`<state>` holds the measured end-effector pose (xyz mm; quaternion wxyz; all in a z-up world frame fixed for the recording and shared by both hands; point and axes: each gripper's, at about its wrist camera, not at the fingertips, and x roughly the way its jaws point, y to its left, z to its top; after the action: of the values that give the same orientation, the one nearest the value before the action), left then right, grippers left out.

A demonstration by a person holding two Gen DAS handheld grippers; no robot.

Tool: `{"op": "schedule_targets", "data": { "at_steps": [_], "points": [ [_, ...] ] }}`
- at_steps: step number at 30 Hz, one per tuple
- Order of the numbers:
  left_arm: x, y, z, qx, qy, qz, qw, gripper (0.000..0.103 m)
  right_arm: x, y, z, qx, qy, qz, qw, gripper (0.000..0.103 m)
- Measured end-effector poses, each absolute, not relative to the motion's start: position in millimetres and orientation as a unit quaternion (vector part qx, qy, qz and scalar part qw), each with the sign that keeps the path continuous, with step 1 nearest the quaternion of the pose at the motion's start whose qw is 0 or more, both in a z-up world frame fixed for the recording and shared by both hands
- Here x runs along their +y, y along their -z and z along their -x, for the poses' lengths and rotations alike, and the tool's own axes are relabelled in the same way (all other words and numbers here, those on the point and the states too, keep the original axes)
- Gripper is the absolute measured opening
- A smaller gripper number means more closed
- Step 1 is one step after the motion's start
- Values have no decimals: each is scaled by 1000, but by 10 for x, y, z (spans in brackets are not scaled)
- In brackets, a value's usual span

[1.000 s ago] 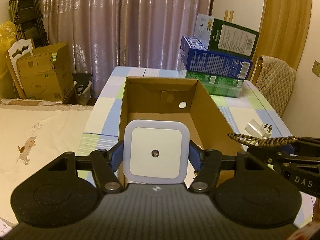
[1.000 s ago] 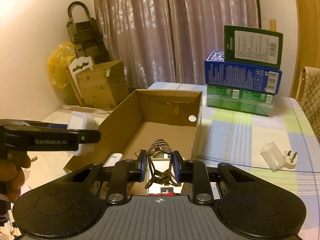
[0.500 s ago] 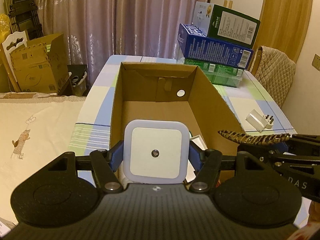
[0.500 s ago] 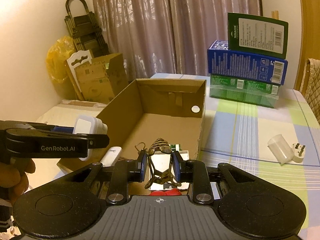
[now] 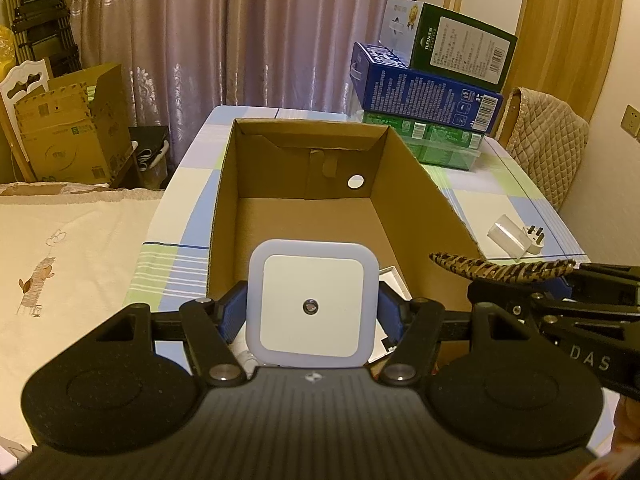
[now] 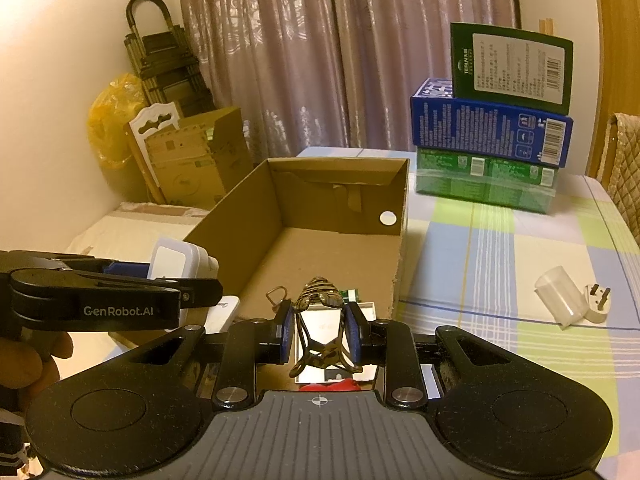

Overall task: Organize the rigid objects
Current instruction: 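Lower the night light into the box and open the left tool, then open the right tool to drop the brown braided cord into the box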

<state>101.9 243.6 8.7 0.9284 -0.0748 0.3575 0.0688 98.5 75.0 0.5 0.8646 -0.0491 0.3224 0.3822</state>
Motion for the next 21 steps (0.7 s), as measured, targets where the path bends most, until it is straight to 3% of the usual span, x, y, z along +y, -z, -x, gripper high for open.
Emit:
{"op": "schedule_targets", "data": {
  "at_steps": [21],
  "points": [
    [2477,-11,-1108,365,-44,95,925,62,709,41,-1055,329,-372,37,867,23]
  ]
}}
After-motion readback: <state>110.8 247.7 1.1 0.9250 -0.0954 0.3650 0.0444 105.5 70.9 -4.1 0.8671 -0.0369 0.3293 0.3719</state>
